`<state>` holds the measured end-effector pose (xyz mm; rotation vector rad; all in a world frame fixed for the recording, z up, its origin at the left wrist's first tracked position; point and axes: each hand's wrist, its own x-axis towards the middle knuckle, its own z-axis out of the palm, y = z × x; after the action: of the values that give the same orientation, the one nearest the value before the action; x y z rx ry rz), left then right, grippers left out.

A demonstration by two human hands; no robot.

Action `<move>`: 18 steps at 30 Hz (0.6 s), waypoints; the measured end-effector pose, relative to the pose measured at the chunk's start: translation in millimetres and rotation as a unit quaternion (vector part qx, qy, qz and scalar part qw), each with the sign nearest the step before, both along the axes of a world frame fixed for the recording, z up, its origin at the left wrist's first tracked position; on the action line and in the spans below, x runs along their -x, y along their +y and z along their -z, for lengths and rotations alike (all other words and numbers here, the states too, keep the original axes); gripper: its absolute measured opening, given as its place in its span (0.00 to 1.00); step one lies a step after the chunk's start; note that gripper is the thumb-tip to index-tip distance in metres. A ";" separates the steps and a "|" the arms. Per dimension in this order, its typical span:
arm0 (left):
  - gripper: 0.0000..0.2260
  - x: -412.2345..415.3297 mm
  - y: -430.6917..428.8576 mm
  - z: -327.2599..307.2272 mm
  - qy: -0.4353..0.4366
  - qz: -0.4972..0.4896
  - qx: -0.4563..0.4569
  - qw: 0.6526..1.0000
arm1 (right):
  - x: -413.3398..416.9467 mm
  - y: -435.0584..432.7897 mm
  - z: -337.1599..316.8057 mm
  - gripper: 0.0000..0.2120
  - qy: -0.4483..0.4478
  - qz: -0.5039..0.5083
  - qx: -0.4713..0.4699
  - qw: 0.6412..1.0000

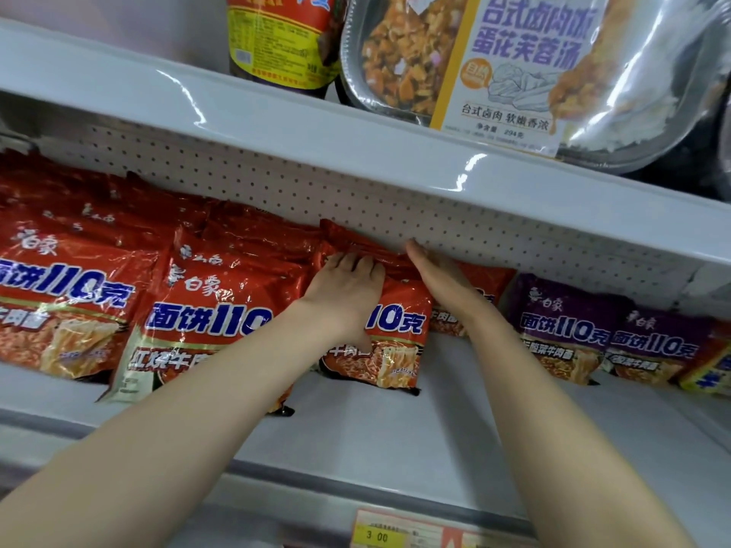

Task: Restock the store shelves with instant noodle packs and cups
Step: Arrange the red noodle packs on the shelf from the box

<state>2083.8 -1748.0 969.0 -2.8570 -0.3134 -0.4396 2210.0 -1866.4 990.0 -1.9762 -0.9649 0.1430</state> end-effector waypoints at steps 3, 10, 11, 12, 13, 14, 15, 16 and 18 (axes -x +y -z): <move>0.53 0.1 -0.3 0.4 0.000 0.001 -0.005 1.000 | -1.1 0.9 -0.2 0.29 -0.005 0.010 -0.004 1.000; 0.54 0.3 3.2 -0.1 -0.005 -0.010 -0.024 1.000 | 3.7 0.2 6.1 0.20 -0.128 0.054 -0.038 0.990; 0.54 1.1 3.1 1.0 -0.008 -0.013 -0.033 0.999 | 4.4 -1.4 9.2 0.20 -0.165 0.061 -0.038 0.984; 0.55 1.9 2.3 2.5 -0.013 -0.014 -0.039 0.999 | 5.4 -4.1 13.5 0.19 -0.195 0.070 -0.036 0.978; 0.55 3.3 0.9 4.3 -0.019 -0.017 -0.041 0.999 | 7.3 -7.3 18.3 0.19 -0.221 0.078 -0.034 0.972; 0.55 4.6 -0.4 6.2 -0.026 -0.021 -0.040 0.999 | 9.8 -10.2 22.8 0.19 -0.245 0.084 -0.030 0.965; 0.54 6.0 -2.1 8.2 -0.035 -0.026 -0.037 0.998 | 12.5 -13.3 27.1 0.19 -0.267 0.087 -0.023 0.959; 0.54 7.8 -3.9 10.3 -0.044 -0.030 -0.033 0.998 | 16.5 -16.3 30.8 0.20 -0.284 0.087 -0.017 0.955; 0.53 14.9 -9.1 14.7 -0.063 -0.038 -0.028 0.997 | 25.5 -21.9 37.6 0.21 -0.303 0.078 -0.009 0.950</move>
<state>2068.9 -1757.1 954.3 -2.7582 -0.4248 -0.6052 2184.5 -1888.3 952.4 -2.1096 -1.1720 -0.5939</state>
